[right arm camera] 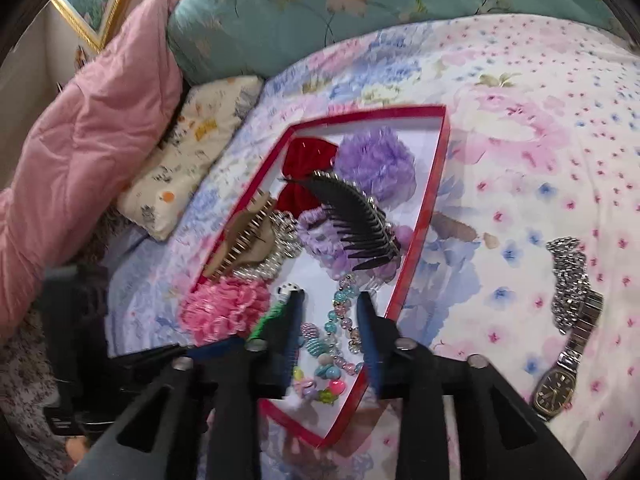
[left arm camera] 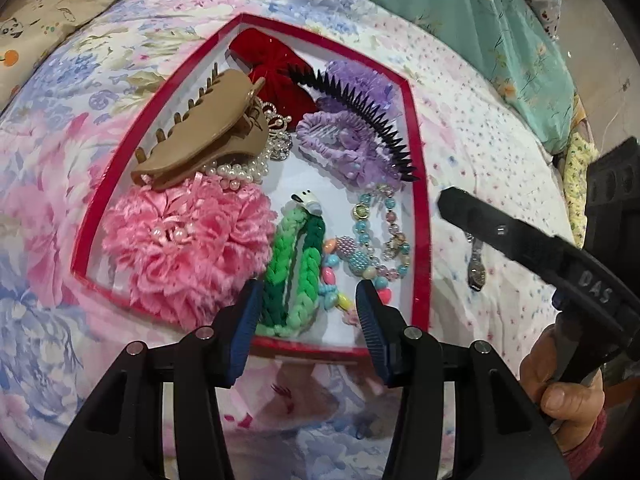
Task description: Organize jewelry
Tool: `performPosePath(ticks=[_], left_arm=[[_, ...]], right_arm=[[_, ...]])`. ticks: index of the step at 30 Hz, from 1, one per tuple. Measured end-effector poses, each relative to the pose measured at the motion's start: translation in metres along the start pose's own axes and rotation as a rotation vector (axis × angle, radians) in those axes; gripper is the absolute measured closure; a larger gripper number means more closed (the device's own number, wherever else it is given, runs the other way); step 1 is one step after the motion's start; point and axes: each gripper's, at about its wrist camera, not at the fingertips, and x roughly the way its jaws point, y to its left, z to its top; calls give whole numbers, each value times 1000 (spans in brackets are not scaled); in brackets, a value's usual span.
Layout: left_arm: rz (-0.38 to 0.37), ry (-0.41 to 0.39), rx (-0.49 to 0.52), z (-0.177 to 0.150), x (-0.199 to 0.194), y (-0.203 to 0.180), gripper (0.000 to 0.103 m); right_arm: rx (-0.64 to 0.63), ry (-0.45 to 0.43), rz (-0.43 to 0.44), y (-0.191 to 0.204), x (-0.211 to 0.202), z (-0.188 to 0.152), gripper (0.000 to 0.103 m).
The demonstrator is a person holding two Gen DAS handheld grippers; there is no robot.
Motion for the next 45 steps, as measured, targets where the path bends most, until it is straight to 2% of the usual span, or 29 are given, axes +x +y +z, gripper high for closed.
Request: performPosePath(ticks=[3, 5, 7, 11, 13, 17, 19, 23, 26, 30, 33, 35, 39, 40, 44, 45], left_arm=[[-45, -44, -24, -8, -13, 2, 41], [-74, -74, -53, -14, -22, 6, 37], [-99, -96, -91, -19, -30, 12, 32], [-167, -159, -190, -32, -48, 28, 26], [-185, -197, -229, -39, -57, 32, 19], [-191, -242, -286, -49, -67, 39, 19], [-185, -242, -298, -53, -70, 41, 18], [-114, -239, -303, -61, -79, 43, 18], [-40, -226, -290, -62, -84, 41, 18], [59, -252, -226, -65, -103, 32, 18], [133, -278, -176, -66, -119, 24, 15], [194, -292, -139, -66, -130, 17, 15], [263, -329, -90, -65, -149, 8, 15], [283, -341, -75, -65, -154, 5, 14], [372, -380, -3, -67, -163, -4, 0], [389, -388, 11, -69, -162, -6, 0]], right_arm=[[37, -31, 36, -5, -17, -3, 62], [66, -56, 47, -10, -26, -5, 57], [97, -81, 53, -17, -35, -9, 46], [183, -94, 103, -35, -45, -17, 38], [217, -111, 141, -43, -50, -23, 34], [218, -153, 166, -47, -59, -35, 30], [223, -164, 187, -48, -62, -40, 24], [263, -188, 198, -52, -71, -45, 19], [217, -207, 146, -44, -82, -44, 19], [43, -248, 29, -12, -103, -41, 17], [-109, -269, -53, 16, -118, -44, 7], [-214, -282, -87, 34, -126, -49, 6], [-402, -254, -171, 64, -133, -62, 3], [-420, -243, -182, 67, -133, -64, 3], [-476, -183, -191, 77, -130, -71, 3], [-479, -172, -196, 78, -128, -73, 3]])
